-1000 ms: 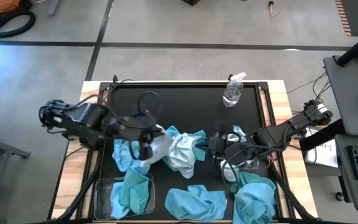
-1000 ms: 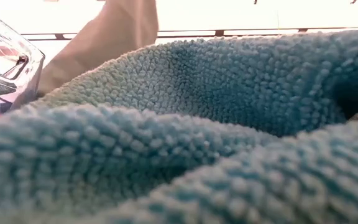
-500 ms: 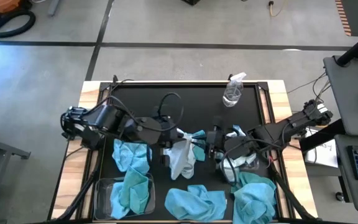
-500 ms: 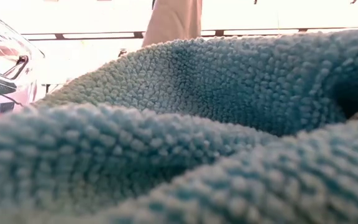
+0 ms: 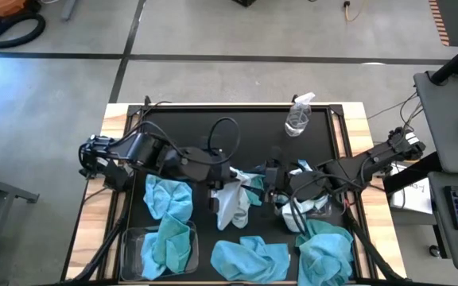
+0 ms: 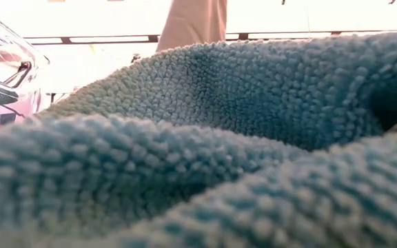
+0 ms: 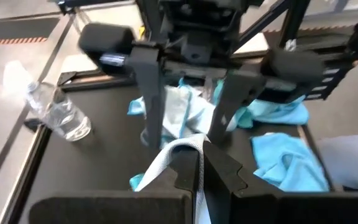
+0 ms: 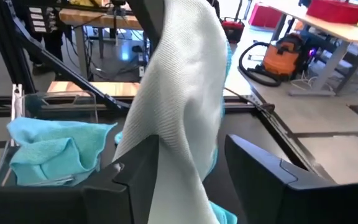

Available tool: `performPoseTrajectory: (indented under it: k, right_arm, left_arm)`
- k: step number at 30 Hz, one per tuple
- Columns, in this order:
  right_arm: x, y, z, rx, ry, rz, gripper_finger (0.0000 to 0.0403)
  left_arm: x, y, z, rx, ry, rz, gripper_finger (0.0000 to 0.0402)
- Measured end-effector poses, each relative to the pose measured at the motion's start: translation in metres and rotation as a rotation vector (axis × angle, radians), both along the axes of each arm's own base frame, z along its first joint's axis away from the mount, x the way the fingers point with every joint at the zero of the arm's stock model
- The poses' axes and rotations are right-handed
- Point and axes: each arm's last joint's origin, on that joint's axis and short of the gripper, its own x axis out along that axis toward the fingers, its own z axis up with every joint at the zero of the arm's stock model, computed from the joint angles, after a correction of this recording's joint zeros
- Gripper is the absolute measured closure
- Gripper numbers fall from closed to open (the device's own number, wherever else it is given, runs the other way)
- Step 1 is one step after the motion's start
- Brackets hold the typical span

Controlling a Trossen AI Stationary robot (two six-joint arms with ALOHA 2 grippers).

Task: Sort microfiber towel by color & place in baskets
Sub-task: Put the light blue microfiber towel into the right transparent bin

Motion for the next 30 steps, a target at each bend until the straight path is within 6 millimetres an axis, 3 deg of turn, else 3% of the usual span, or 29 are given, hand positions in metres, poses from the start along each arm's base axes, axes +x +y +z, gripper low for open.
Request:
performPoseTrajectory:
  k: [8,16,26,30]
  right_arm:
    - [0.001,-0.003,0.001,0.011,-0.007,-0.012,0.0248]
    - [0.001,-0.003,0.0,0.006,0.002,-0.011,0.0383]
    - [0.0,-0.003,-0.003,0.012,0.022,-0.016,0.0394]
    - [0.0,-0.003,-0.003,0.021,0.028,-0.02,0.0394]
  left_arm:
    - [0.001,-0.002,0.002,-0.031,-0.023,-0.035,0.0402]
    - [0.0,-0.001,0.0,-0.021,0.01,-0.034,0.0401]
    - [-0.004,0.0,-0.006,-0.056,0.076,0.005,0.0401]
    - [-0.009,0.002,-0.007,-0.075,0.117,0.032,0.038]
